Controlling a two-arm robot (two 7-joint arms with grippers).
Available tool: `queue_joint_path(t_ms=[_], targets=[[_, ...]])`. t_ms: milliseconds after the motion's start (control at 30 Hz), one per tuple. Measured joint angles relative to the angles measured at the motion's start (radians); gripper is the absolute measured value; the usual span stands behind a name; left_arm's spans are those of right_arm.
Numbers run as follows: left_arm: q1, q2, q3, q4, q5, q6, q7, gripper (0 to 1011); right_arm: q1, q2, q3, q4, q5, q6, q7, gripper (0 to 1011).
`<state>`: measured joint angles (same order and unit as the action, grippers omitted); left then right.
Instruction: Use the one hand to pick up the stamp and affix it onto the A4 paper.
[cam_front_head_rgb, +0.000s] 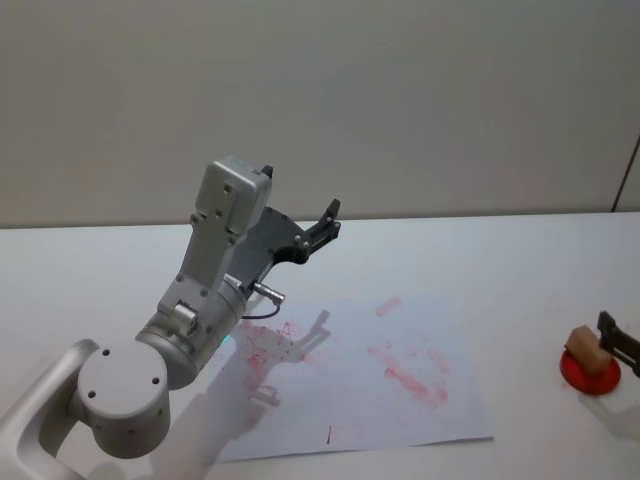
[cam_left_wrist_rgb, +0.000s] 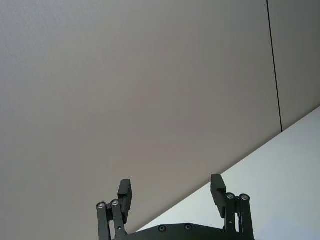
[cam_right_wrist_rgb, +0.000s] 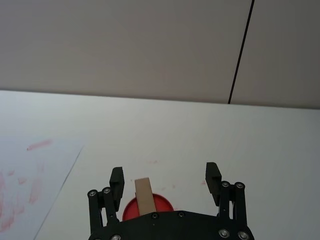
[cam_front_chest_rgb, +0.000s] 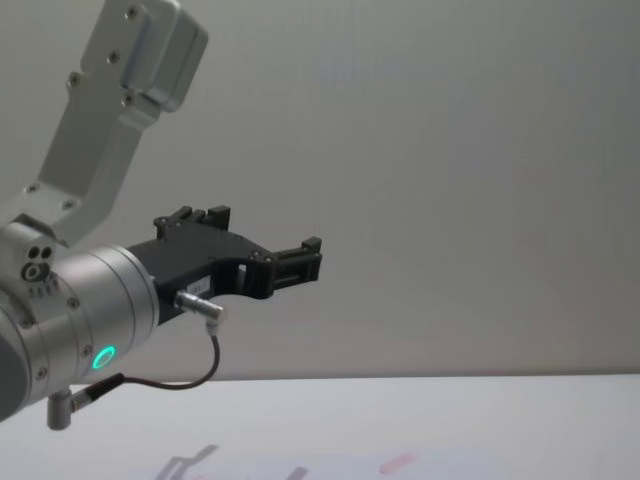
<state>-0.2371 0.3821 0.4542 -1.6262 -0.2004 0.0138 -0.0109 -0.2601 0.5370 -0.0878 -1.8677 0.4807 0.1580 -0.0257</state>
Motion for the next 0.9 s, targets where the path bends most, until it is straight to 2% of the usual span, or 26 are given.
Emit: queue_joint_path(t_ms=[400,600,900], targets=[[0.0,0.0,0.0,0.0,0.0,0.0,0.0,1001,-0.003,0.018,0.004,0.022,0.006,0.102,0.033,1001],[0.0,0.0,0.0,0.0,0.0,0.0,0.0,1001,0.024,0.011,-0.008,0.05,-0.019,0.143,0.068,1001],[0.0,0.0,0.0,0.0,0.0,0.0,0.0,1001,0.076,-0.012,-0.03,0.098,-0.063,0.163,0.116,1001]])
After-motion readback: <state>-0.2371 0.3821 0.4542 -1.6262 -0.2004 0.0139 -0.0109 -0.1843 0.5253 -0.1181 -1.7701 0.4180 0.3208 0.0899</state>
